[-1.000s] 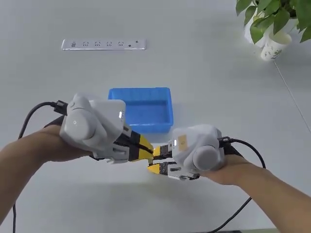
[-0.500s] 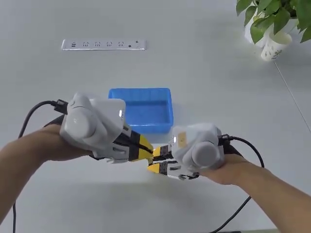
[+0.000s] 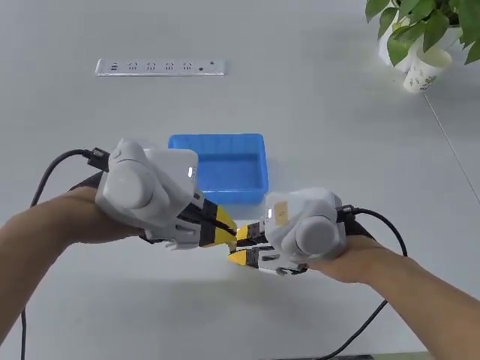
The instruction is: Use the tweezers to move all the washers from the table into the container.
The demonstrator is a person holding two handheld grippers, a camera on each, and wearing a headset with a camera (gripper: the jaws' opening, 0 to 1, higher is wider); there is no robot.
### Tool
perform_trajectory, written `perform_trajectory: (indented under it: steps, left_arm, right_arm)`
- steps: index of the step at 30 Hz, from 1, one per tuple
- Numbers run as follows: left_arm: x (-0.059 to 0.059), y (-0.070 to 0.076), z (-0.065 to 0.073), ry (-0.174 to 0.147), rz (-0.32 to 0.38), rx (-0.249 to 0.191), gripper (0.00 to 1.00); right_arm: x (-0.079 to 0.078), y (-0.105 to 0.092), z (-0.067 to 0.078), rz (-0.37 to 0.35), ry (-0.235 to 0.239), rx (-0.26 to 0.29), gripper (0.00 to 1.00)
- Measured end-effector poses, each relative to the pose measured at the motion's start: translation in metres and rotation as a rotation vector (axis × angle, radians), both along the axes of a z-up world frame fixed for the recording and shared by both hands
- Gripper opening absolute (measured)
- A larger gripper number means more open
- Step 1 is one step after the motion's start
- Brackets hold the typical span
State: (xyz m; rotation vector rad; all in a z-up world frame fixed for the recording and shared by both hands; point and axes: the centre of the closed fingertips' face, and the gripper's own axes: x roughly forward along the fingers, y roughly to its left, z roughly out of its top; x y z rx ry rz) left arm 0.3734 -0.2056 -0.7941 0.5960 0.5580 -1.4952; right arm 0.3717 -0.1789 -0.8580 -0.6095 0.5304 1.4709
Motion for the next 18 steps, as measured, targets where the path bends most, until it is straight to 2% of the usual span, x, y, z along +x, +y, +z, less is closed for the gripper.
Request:
perform_trajectory:
  steps: [10, 18]
  left_arm:
    - [-0.002, 0.0, 0.004, -0.001, -0.007, 0.006, 0.04]
    - [-0.001, 0.001, 0.012, -0.006, -0.01, 0.008, 0.04]
  right_arm:
    - [-0.002, -0.001, 0.003, 0.0, 0.001, 0.003, 0.09]
    - [0.0, 0.0, 0.011, 0.008, -0.004, 0.009, 0.09]
